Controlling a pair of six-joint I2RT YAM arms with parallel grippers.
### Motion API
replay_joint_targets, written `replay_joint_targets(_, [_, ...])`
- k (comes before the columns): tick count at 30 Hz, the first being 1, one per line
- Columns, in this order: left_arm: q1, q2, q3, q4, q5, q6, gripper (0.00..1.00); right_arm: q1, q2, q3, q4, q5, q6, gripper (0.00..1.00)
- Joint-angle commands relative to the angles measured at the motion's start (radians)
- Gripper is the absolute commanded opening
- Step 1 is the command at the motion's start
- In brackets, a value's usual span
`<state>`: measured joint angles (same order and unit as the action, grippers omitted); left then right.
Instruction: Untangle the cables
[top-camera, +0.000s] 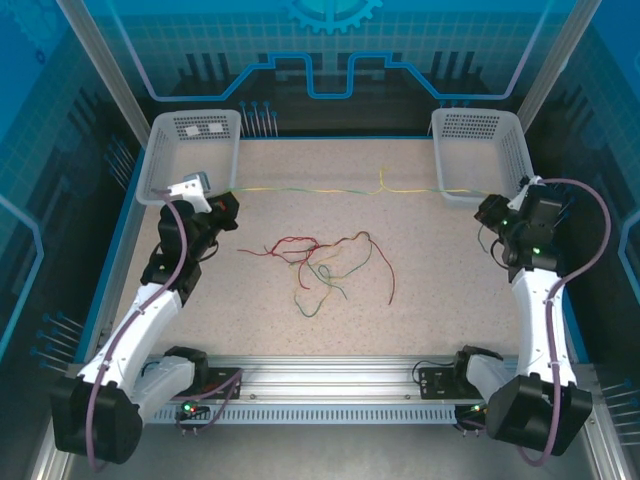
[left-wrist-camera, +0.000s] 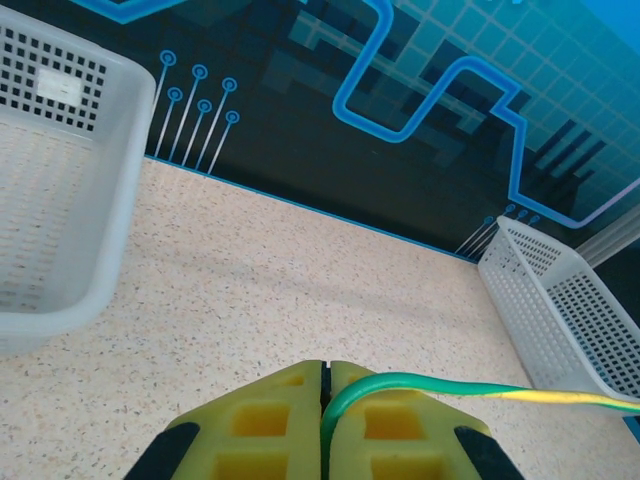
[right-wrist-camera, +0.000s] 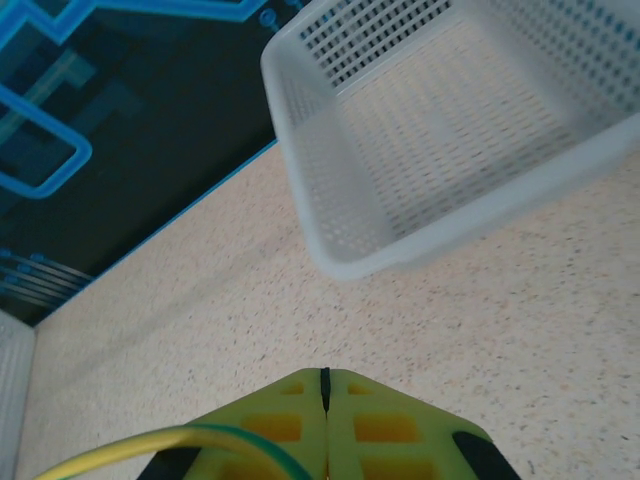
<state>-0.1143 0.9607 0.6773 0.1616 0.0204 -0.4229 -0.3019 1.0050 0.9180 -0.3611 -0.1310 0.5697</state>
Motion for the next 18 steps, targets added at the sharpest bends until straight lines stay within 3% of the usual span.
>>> replay_joint_targets(1, [0.042,-0.009,0.0,-0.009,-0.137,-0.03,0.0,-0.071,0.001,0.029,-0.053,0.091,0.054,0.0])
replay_joint_targets(7, [0.053,-0.005,-0.001,-0.021,-0.153,-0.032,0.0,-0.172,-0.034,0.03,-0.078,0.071,0.094,0.0])
replay_joint_targets(13, [0.147,0.023,0.039,-0.107,-0.16,-0.023,0.0,-0.353,-0.082,0.07,-0.136,-0.017,0.109,0.0])
replay_joint_targets(18, [0.185,0.047,0.054,-0.105,-0.108,-0.025,0.0,-0.389,-0.08,0.099,-0.147,-0.09,0.087,0.0])
